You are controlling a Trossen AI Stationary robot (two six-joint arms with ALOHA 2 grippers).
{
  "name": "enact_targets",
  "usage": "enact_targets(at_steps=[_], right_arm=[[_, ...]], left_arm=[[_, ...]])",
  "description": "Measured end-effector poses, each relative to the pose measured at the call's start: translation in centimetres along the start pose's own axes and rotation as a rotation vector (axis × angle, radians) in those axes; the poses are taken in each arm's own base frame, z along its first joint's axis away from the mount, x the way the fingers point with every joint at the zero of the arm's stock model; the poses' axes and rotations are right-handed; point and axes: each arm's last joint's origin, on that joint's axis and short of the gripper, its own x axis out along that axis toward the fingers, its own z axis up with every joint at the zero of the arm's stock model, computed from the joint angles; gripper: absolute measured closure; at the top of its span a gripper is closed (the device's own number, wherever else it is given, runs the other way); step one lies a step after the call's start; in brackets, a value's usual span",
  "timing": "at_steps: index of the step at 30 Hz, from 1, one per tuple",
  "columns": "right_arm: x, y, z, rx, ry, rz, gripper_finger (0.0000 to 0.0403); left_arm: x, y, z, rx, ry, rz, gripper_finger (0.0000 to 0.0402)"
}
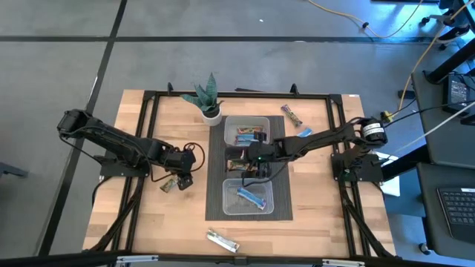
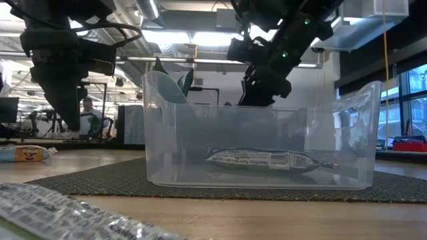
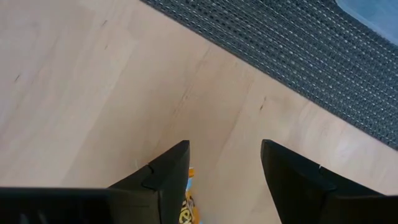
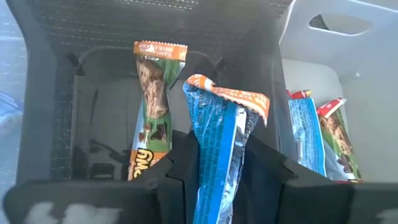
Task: Pick and place Granola Bars by type
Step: Put the yellow granola bar into the black bin
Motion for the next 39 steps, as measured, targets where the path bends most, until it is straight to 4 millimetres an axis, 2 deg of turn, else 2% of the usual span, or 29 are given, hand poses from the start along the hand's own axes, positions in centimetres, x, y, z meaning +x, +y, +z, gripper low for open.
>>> enact_targets(at_steps=[4, 13, 16, 21, 25, 28, 33, 36, 39], right_arm=[[0.0, 0.0, 0.0, 0.003, -0.004, 0.0, 0.0281], [-0.4, -0.2, 0.0, 0.009, 0.005, -0.055, 0.0199], [-2.1, -0.5, 0.0, -0.006, 0.018, -0.049, 0.0187], [-6.2, -1.5, -0.7, 0.034, 0.08, -0.013, 0.0186], [-9.2, -2.3, -1.6, 0.097, 0.093, -0.023, 0.0188], [-10.7, -2.7, -2.6, 0.126, 0.098, -0.024, 0.0189], [-11.7, -2.9, -4.3, 0.165, 0.086, -0.027, 0.0189], [-11.7, -2.9, -5.2, 0.195, 0.092, -0.029, 0.0189], [-11.3, -2.7, -5.7, 0.219, 0.104, -0.031, 0.0189]], left_arm=[[0.0, -0.1, 0.0, -0.004, 0.012, -0.029, 0.0204], [0.0, -0.3, 0.0, -0.005, 0.031, -0.069, 0.0172], [0.0, -0.3, 0.0, -0.005, 0.04, -0.078, 0.0156], [0.0, -0.3, 0.0, 0.04, 0.038, -0.077, 0.0132], [0.0, -0.1, 0.0, 0.11, 0.042, -0.069, 0.0128], [-0.1, 0.2, -0.1, 0.073, 0.069, -0.038, 0.0129], [-1.2, 0.5, -1.2, -0.045, 0.197, 0.109, 0.0128], [-1.8, 0.4, -2.1, -0.125, 0.226, 0.201, 0.0128], [-1.9, -0.1, -2.7, -0.174, 0.22, 0.213, 0.013]])
